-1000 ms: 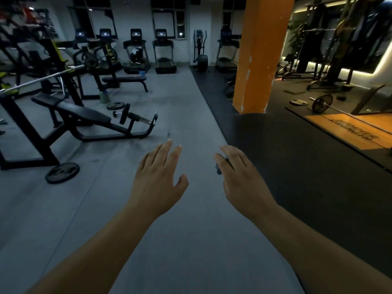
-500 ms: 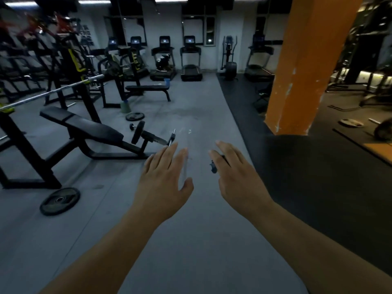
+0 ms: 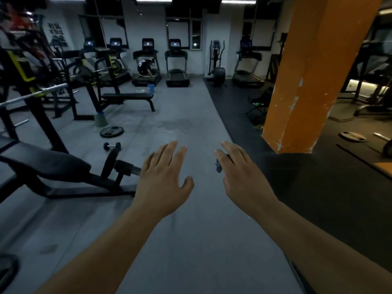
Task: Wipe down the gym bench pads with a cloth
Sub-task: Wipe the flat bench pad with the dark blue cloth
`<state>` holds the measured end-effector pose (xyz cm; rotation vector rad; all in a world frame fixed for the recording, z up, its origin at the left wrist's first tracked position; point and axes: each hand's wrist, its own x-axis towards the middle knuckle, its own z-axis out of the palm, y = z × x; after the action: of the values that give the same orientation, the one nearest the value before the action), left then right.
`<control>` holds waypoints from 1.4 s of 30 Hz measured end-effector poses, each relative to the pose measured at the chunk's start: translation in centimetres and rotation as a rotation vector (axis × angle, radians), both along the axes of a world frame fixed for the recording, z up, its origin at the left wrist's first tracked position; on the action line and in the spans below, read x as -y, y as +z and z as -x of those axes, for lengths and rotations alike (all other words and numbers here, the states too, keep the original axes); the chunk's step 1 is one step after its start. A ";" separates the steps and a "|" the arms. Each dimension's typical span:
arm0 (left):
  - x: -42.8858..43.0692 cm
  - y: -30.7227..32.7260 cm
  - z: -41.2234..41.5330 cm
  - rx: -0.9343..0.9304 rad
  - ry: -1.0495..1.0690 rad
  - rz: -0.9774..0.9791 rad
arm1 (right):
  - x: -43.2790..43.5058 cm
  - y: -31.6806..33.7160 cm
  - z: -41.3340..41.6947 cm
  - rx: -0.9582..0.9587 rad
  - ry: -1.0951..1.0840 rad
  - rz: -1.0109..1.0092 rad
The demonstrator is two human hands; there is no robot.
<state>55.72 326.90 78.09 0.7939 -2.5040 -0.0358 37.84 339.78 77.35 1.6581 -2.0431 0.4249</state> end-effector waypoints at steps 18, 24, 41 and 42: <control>56.3 -1.5 35.8 -0.006 0.205 0.057 | 60.0 -1.1 38.5 0.032 0.212 0.078; 78.2 -3.4 45.5 0.007 0.237 0.022 | 80.6 -2.2 48.6 0.040 0.227 0.061; 130.6 -4.6 72.5 0.064 0.432 -0.028 | 137.1 -4.4 77.3 0.093 0.421 0.048; 133.4 -4.4 73.2 0.051 0.458 -0.035 | 140.6 -4.3 78.2 0.104 0.449 0.029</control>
<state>-17.48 193.49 73.70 1.3770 -2.3130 0.0997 -40.36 199.14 73.08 2.1158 -1.7110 0.6984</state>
